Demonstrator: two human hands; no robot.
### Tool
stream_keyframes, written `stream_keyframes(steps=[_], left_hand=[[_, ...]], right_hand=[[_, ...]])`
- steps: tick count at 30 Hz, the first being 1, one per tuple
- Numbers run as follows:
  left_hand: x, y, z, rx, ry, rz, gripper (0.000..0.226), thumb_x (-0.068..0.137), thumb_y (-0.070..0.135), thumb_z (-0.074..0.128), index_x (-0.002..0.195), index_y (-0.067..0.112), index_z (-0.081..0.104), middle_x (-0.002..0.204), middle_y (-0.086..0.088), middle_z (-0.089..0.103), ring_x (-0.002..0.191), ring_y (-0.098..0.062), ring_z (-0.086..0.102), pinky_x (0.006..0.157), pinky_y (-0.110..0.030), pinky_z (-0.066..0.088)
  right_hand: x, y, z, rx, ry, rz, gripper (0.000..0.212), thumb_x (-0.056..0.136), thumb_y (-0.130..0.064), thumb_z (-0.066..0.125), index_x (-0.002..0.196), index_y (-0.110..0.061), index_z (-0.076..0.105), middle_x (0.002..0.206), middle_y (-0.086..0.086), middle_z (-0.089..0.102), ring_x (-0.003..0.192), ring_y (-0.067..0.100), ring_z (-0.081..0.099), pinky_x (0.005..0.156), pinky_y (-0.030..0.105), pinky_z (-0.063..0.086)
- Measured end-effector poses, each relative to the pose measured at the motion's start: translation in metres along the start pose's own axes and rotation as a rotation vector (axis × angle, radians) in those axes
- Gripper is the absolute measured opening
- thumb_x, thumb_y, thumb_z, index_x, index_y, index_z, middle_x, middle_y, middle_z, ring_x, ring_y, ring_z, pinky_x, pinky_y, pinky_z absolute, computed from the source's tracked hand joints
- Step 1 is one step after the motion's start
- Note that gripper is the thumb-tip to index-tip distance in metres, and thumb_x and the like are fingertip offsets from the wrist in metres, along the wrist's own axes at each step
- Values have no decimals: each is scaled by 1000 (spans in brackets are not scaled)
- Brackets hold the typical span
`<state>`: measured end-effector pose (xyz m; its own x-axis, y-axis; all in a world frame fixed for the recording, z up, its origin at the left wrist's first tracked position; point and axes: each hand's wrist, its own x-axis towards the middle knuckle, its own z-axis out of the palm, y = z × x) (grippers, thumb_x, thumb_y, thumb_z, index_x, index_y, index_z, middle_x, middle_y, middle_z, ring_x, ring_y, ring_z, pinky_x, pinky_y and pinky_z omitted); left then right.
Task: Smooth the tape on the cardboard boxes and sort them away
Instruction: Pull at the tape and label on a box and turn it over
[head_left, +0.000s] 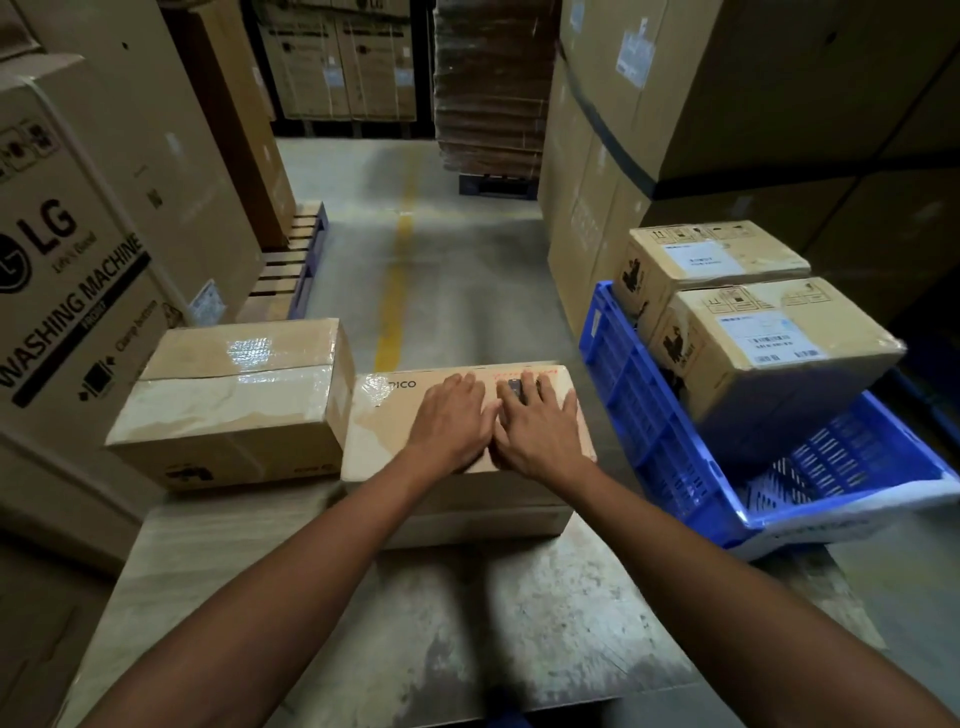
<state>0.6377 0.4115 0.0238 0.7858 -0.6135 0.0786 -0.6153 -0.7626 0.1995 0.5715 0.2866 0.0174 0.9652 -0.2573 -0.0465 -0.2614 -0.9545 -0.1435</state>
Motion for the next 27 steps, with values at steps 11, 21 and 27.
stream_keyframes(steps=[11, 21, 27], left_hand=[[-18, -44, 2, 71, 43, -316, 59, 101, 54, 21, 144, 23, 45, 158, -8, 34, 149, -31, 23, 115, -61, 16], [-52, -65, -4, -281, 141, -616, 65, 100, 56, 40, 157, 30, 22, 139, -20, 35, 120, -42, 48, 96, -49, 45], [-62, -64, -11, -443, 355, -593, 47, 101, 47, 46, 144, 28, 44, 127, -17, 37, 104, -38, 54, 89, -39, 45]], right_hand=[[-3, 7, 0, 86, 15, 137, 74, 90, -77, 36, 151, -34, 34, 167, 13, 12, 151, 45, 8, 113, 69, 19], [-22, -3, -3, 471, 261, 491, 71, 91, -61, 59, 150, -28, 38, 152, 17, 33, 136, 40, 38, 108, 57, 34], [-20, -4, -10, 651, 475, 473, 59, 86, -57, 67, 138, -33, 53, 123, 4, 33, 117, 28, 41, 96, 51, 48]])
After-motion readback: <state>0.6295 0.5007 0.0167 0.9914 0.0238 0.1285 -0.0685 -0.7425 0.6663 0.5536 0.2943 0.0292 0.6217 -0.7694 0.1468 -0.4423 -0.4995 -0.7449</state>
